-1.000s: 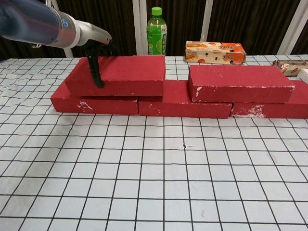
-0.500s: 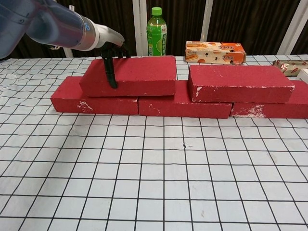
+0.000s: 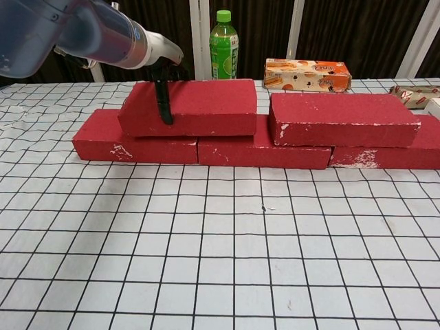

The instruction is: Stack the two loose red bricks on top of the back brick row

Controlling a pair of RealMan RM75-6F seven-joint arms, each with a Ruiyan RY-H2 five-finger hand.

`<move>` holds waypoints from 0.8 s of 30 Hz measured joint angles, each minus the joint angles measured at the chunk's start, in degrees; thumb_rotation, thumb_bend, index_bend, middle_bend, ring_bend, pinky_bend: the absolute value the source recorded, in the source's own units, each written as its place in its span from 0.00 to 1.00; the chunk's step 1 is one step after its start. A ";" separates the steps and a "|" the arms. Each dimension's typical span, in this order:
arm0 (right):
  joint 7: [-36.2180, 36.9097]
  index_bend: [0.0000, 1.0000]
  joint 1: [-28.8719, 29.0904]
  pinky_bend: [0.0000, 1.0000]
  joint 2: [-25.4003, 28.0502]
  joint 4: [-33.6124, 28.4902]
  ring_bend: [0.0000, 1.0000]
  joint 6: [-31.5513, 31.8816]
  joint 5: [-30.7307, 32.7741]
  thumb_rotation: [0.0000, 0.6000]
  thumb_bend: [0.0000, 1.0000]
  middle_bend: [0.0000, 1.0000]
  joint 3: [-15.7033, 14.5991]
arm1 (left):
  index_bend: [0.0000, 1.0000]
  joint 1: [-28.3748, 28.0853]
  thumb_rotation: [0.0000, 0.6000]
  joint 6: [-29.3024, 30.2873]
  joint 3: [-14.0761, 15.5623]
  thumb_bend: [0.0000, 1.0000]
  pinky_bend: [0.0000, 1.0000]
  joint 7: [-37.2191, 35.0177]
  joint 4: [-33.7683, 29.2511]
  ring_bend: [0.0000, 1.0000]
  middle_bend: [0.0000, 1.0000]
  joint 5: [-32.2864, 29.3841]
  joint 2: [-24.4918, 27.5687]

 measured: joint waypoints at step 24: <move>-0.60 0.00 0.02 0.00 -0.09 -0.08 0.00 -0.25 0.71 1.00 0.15 0.00 0.35 | 0.19 -0.17 1.00 0.65 -2.31 0.01 0.16 3.87 2.08 0.10 0.15 -0.80 -2.67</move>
